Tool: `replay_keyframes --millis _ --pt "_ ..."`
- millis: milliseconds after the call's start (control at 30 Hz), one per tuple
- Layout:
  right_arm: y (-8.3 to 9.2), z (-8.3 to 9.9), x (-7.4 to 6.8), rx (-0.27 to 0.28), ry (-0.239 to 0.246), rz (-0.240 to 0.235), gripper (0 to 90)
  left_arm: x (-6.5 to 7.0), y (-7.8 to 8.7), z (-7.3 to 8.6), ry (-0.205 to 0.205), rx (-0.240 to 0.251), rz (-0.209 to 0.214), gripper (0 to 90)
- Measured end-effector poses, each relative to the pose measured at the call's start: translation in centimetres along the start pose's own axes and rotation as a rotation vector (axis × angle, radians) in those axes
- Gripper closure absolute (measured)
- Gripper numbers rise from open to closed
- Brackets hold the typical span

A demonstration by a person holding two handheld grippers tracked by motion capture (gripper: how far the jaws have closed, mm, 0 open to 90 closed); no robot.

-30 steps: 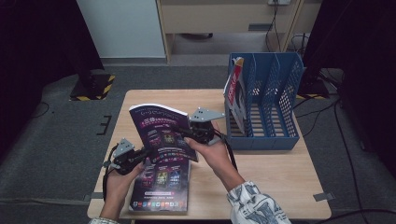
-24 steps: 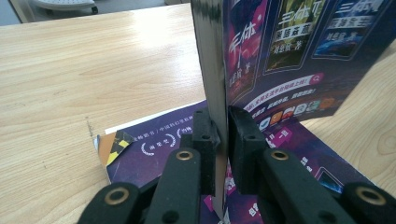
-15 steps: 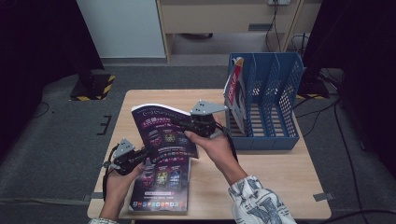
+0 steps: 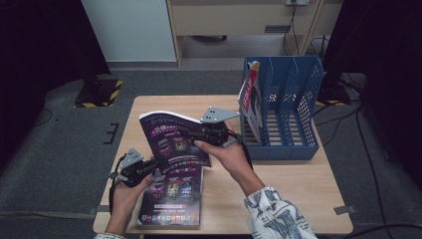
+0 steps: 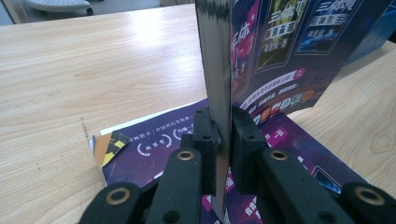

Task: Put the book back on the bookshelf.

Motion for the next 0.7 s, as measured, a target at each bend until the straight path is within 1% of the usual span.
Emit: replay_keyframes --millis 133,167,200,267,300,333,467,700 --pt "0.01 -0.03 0.07 0.000 0.009 0.006 65.9 0.03 0.03 0.00 -0.003 0.000 0.000 82.3" --pt "0.01 -0.08 0.08 0.000 0.015 0.008 67.3 0.02 0.03 0.00 -0.002 -0.001 -0.001 82.4" --pt "0.01 -0.12 0.09 0.001 0.020 0.013 71.6 -0.02 0.02 0.02 -0.001 -0.002 -0.002 82.3" --pt "0.02 -0.11 0.01 0.000 0.028 0.010 75.1 -0.07 0.02 0.03 0.003 -0.002 -0.004 82.3" --pt "0.04 -0.13 0.00 0.001 0.032 0.013 78.3 -0.07 0.02 0.03 0.002 -0.001 -0.005 82.3" --pt "0.09 -0.13 0.05 -0.001 0.036 0.020 78.9 -0.06 0.02 0.03 0.002 -0.001 -0.005 82.2" --pt "0.24 -0.10 0.01 0.005 0.023 0.015 79.3 -0.09 -0.03 -0.02 0.002 0.000 -0.013 81.9" --pt "0.70 0.08 0.02 0.014 0.024 0.026 80.7 -0.03 -0.01 -0.11 0.003 0.006 -0.018 81.8"
Point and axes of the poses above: each handheld gripper's, and its own axes: y roughly backward along the jaws, z roughly out of its underside, x roughly to its right, the point moved 10 cm from there along -y, roughly forward along the jaws, and after that the axes turned 15 degrees about -z, right-handed, at the moved point
